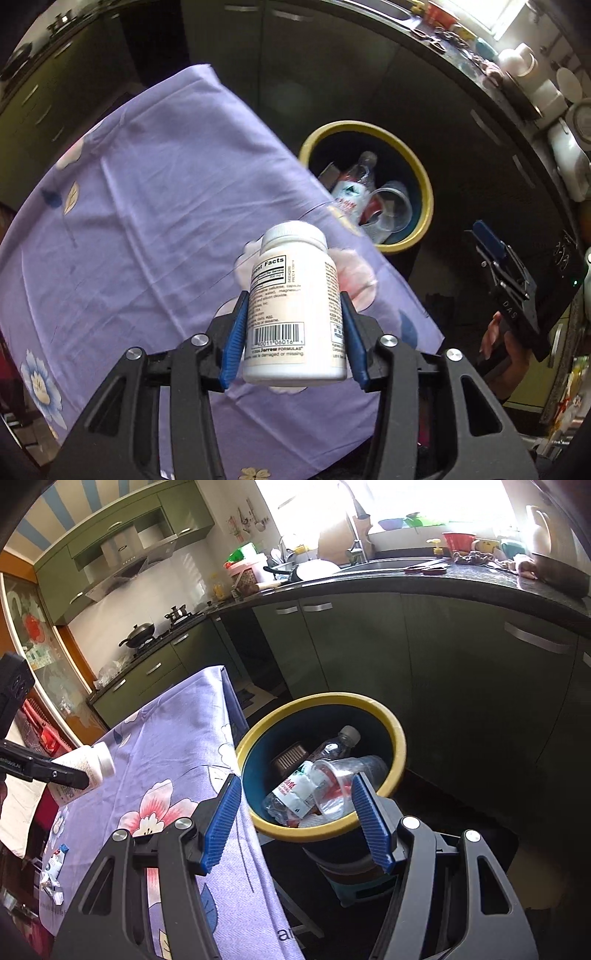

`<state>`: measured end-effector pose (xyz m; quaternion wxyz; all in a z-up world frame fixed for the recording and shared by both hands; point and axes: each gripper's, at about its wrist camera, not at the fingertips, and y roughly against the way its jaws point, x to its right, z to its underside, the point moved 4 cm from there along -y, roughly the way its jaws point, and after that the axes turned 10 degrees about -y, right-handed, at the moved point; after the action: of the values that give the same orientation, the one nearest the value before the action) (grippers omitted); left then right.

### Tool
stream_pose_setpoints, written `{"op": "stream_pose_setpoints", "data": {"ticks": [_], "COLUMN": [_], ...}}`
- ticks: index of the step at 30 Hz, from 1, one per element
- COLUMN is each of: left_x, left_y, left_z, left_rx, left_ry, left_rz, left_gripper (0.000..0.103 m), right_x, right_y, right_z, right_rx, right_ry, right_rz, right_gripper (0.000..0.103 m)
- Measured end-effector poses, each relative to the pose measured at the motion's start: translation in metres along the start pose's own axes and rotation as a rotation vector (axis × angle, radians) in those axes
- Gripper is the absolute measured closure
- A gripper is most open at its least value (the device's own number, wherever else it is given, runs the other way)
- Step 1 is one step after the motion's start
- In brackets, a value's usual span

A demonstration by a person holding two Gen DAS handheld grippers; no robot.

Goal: Collect trash
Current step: 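Lift the supplement bottle, carry it over the bin, open the left gripper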

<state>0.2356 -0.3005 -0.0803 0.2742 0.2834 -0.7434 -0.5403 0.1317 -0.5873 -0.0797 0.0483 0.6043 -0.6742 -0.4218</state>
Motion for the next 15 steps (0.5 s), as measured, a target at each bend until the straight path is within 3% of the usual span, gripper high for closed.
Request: {"op": "stream_pose_setpoints", "data": {"ticks": [4, 8, 9, 12, 15], "left_x": [0.033, 0.053, 0.055, 0.053, 0.044], "left_y": [-0.032, -0.071, -0.079, -0.094, -0.086], "left_z": [-0.047, -0.09, -0.099, -0.117, -0.117], "left_rx": [0.005, 0.018, 0.028, 0.05, 0.089], "left_ry": [-0.08, -0.098, -0.09, -0.073, -0.06], "left_rz": [0.049, 0.106, 0.12, 0.115, 0.094], "left_gripper": [0.058, 0.058, 0.056, 0.036, 0.035], "right_x": [0.019, 0.034, 0.037, 0.045, 0.048], "right_y": [0.006, 0.009, 0.01, 0.011, 0.011], "right_z": [-0.006, -0.009, -0.009, -0.01, -0.009], "right_rx": [0.011, 0.014, 0.015, 0.017, 0.016], "right_ry": [-0.033, -0.059, -0.065, -0.073, -0.07], "right_rz": [0.024, 0.045, 0.05, 0.069, 0.075], "right_gripper": [0.041, 0.041, 0.041, 0.041, 0.041]}}
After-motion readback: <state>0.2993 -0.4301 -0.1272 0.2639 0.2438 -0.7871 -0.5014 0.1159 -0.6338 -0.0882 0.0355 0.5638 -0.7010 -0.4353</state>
